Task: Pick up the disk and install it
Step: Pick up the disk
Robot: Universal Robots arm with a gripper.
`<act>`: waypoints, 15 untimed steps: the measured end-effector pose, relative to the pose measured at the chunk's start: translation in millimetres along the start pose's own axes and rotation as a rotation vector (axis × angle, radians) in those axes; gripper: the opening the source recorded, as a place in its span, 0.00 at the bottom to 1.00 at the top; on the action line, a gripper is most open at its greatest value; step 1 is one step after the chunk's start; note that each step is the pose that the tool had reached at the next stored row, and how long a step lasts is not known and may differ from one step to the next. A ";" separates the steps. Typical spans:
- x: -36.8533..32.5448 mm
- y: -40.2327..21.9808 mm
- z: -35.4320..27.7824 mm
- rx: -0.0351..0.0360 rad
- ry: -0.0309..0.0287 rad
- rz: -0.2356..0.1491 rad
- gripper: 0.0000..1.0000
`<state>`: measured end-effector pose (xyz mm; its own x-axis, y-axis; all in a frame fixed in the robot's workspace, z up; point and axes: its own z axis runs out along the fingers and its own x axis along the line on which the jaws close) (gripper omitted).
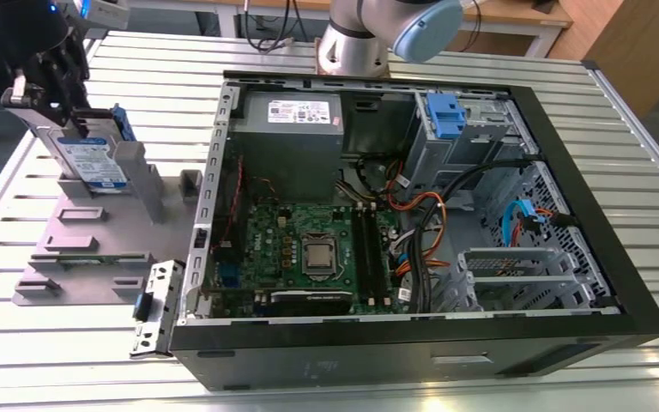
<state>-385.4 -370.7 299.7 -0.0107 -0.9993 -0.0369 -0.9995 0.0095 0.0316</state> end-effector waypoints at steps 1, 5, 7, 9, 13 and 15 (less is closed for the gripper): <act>0.0 0.0 0.0 0.0000 0.0000 0.000 0.45; 0.0 0.0 0.1 0.0000 0.0000 0.000 0.39; 0.0 0.0 0.0 0.0001 0.0000 0.000 0.39; -0.1 0.0 -1.8 0.0000 0.0002 0.000 0.39; -0.1 0.1 -2.7 0.0003 0.0001 0.000 0.39; -0.1 0.1 -2.9 0.0001 0.0003 0.000 0.39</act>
<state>-385.4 -370.7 302.5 -0.0107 -0.9993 -0.0366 -0.9995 0.0096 0.0315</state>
